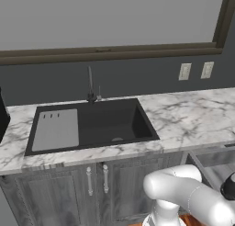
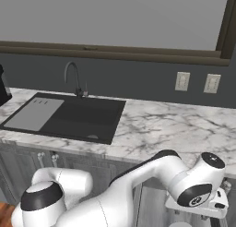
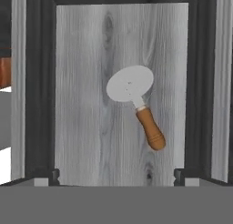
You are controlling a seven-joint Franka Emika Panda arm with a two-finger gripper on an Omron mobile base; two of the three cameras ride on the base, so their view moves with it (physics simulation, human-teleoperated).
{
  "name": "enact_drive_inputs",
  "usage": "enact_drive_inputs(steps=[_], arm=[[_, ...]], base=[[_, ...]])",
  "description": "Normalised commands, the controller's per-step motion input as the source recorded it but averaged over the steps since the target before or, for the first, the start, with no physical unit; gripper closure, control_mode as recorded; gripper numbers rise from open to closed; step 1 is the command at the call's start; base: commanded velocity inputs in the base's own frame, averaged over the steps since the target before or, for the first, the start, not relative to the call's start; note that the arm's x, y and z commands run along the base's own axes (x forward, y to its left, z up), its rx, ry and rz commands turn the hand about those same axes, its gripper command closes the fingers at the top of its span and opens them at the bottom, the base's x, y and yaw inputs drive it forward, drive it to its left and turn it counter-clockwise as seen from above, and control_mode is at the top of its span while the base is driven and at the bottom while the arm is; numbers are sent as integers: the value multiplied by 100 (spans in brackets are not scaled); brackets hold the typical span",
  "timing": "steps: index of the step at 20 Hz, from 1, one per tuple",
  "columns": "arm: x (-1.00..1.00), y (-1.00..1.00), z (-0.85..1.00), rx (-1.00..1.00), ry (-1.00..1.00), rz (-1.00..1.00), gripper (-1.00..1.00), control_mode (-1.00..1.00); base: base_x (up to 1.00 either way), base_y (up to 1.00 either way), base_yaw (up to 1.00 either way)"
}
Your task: Take the pizza cutter from the drawer on the right and place it on the dining counter for cutting.
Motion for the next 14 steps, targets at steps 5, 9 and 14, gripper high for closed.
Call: enact_drive_inputs(steps=[5, 9, 14], arm=[[0, 0, -31, -10, 0, 10, -100, -100], [0, 0, -23, -7, 0, 5, -100, -100], [0, 0, -25, -3, -4, 0, -100, -100]], base=[[0, 0, 0], [0, 0, 0], [0, 0, 0]])
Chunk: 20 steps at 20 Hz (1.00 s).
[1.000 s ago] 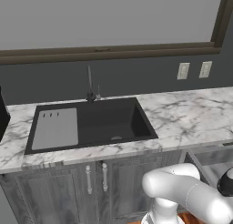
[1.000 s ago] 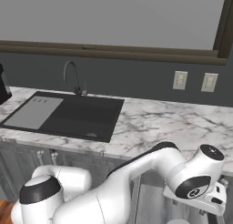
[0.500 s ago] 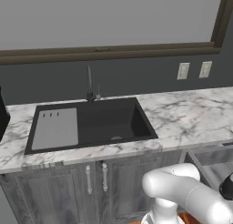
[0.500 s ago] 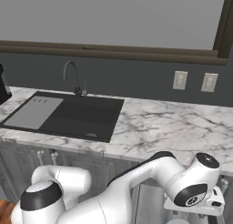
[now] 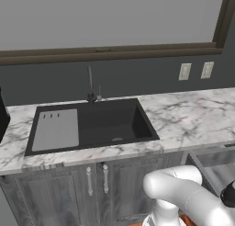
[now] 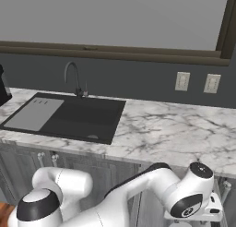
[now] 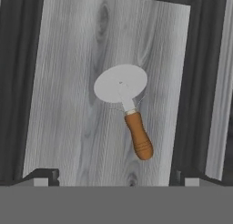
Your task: Take the pizza cutter from the drawer on the right and place it on the dining counter for cutting.
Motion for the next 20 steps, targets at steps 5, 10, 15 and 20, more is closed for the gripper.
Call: enact_drive_inputs(steps=[5, 10, 15, 20], arm=[[2, 0, -21, 0, 0, 0, -100, -100], [1, -3, -21, 0, 0, 0, -100, -100], [0, -9, -18, 0, 0, 0, -100, -100], [0, -7, -11, 1, 0, 0, -100, -100]], base=[[0, 0, 0], [0, 0, 0], [0, 0, 0], [0, 0, 0]])
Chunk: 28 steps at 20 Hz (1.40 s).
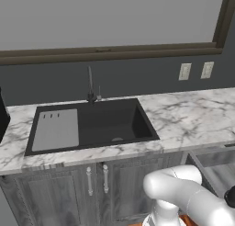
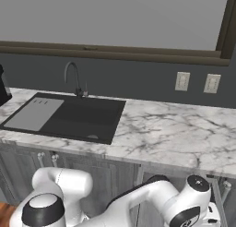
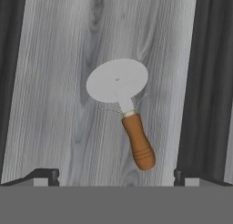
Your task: Take the pizza cutter from the drawer on the right and place it on the dining counter for cutting.
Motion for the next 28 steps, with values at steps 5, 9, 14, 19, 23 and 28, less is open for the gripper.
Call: enact_drive_inputs(steps=[5, 9, 14, 19, 23, 28], arm=[[0, 0, -9, 0, 0, 0, -100, -100], [4, -3, -16, 0, 0, 0, -100, -100], [3, -12, -21, 0, 0, 0, -100, -100], [2, -14, -19, 0, 0, 0, -100, -100], [2, -19, -22, 0, 0, 0, -100, -100], [9, -8, -22, 0, 0, 0, -100, -100]], base=[[0, 0, 0], [0, 0, 0], [0, 0, 0], [0, 0, 0], [0, 0, 0], [0, 0, 0]])
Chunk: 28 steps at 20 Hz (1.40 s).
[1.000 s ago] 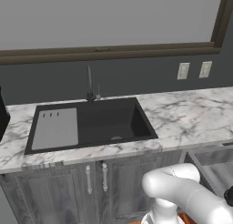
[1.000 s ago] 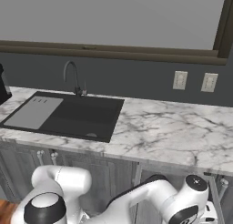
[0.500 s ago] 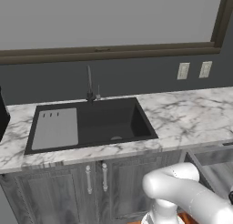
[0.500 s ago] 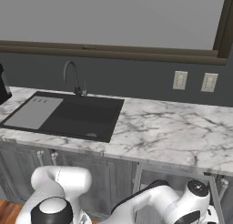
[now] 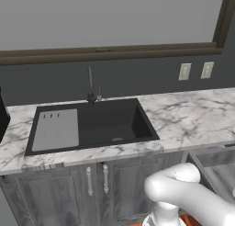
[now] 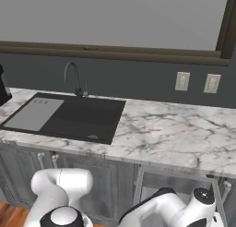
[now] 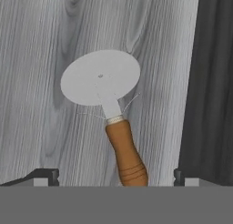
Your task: Take the pizza cutter from the drawer on the right and place it on the dining counter for cutting.
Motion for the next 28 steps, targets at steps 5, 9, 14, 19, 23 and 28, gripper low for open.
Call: enact_drive_inputs(steps=[5, 9, 14, 19, 23, 28], arm=[[16, 0, -22, 0, 0, 0, -100, -100], [11, 0, -19, 0, 0, 0, -100, -100], [2, 0, -18, 0, 0, 0, -100, -100], [0, 0, -17, 0, 0, 0, -100, -100], [0, 0, -24, 0, 0, 0, -100, -100], [0, 0, -27, 0, 0, 0, -100, -100]], base=[[0, 0, 0], [0, 0, 0], [0, 0, 0], [0, 0, 0], [0, 0, 0], [0, 0, 0]])
